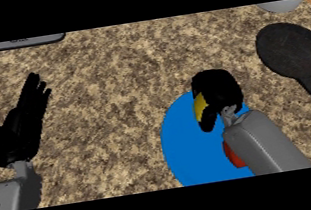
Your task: Pick the lemon from the plate and place it in the pan
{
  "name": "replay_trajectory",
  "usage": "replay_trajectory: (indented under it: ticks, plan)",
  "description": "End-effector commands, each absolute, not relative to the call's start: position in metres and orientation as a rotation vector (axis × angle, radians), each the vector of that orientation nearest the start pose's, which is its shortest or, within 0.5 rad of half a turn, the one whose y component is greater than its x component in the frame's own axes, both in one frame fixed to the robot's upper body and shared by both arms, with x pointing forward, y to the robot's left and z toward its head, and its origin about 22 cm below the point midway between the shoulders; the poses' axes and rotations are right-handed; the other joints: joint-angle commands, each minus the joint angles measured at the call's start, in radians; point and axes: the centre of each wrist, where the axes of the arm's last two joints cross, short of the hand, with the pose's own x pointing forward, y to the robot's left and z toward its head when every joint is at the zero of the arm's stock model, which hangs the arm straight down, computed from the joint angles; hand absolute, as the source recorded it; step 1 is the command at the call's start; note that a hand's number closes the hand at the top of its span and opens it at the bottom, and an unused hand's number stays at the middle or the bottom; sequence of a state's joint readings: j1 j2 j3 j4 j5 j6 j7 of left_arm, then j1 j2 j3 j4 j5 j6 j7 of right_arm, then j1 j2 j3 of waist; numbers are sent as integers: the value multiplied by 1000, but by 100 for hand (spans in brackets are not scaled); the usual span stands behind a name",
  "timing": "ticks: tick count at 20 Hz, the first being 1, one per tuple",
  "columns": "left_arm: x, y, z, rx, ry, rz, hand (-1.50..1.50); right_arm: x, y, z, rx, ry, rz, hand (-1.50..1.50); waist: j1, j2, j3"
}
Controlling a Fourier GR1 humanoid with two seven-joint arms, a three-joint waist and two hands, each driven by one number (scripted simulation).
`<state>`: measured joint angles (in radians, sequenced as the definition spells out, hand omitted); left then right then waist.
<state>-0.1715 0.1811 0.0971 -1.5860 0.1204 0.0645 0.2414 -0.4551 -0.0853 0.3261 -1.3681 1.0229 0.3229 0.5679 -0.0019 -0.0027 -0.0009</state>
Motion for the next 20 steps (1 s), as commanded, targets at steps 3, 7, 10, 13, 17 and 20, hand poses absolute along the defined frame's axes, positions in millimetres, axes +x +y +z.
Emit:
replay_trajectory:
  ticks: [3, 7, 10, 13, 17, 20]
  plan:
    - [276, 273, 51, 122, -1513, 47, 0, 321, -125, 131, -1224, -1261, 1140, 150, -4, -3, 0]
    - [279, 270, 48, 127, -1503, 50, 0, 292, -123, 163, -1345, -1388, 1051, 150, -16, -4, 0]
    - [275, 280, 67, 104, -1519, 30, 0, 293, -126, 195, -1366, -1366, 1014, 150, 1, -1, 1]
    - [272, 283, 61, 98, -1521, 36, 0, 294, -130, 203, -1351, -1360, 958, 150, 3, 1, 1]
    - [282, 271, 52, 101, -1508, 41, 0, 307, -175, 204, -1377, -1355, 838, 150, 0, 3, 1]
    - [285, 271, 55, 97, -1532, 46, 0, 334, -199, 202, -1402, -1341, 773, 150, 5, 5, 1]
